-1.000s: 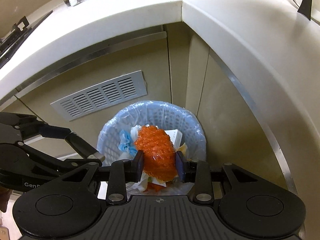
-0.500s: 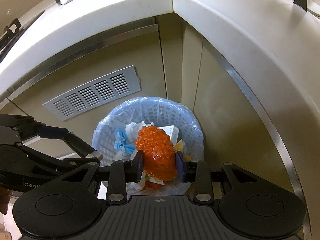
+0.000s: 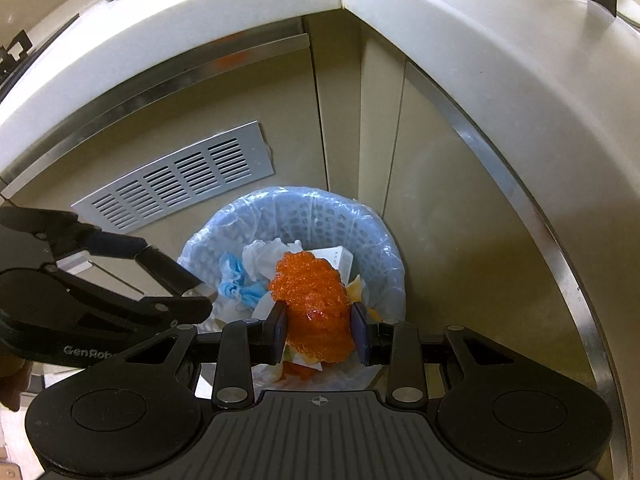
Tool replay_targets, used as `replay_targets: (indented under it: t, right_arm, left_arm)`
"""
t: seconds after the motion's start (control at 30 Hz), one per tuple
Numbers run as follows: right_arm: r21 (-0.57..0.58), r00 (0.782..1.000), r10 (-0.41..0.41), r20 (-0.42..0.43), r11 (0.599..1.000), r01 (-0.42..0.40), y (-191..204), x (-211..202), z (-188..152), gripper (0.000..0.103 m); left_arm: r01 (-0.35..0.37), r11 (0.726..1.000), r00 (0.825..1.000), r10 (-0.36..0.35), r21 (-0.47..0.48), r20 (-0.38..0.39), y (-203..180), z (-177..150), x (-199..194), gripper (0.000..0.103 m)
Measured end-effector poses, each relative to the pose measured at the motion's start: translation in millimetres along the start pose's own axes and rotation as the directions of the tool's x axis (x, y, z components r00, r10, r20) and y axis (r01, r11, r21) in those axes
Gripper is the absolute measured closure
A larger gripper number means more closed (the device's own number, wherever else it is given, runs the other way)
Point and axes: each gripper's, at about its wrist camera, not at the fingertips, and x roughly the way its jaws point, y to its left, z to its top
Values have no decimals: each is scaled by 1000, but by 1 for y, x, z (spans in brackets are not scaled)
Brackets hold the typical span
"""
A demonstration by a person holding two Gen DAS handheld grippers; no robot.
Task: Collect trash
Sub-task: 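Open the left tool to drop the black lighter while the right tool holds the mesh bag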
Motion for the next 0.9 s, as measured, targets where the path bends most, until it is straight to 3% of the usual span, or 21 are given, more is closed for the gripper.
replay_targets:
  t: [0.13,0.57,0.9]
  right_arm:
    - [6,1000,-8,-4,1000,8,1,1,-1,69]
    - [-8,999,21,-32,1000,-21,5,9,7,69]
    - [-105,990,47,-133,993,-62,30,33,10,69]
  left_arm:
    - [4,1000,1000,-4,4,-1,0,5,9,13]
    - [-16,997,1000,16,-78,-4,12,-15,-7,12]
    - [-27,991,999,30,-127,18,29,-28,-20,12]
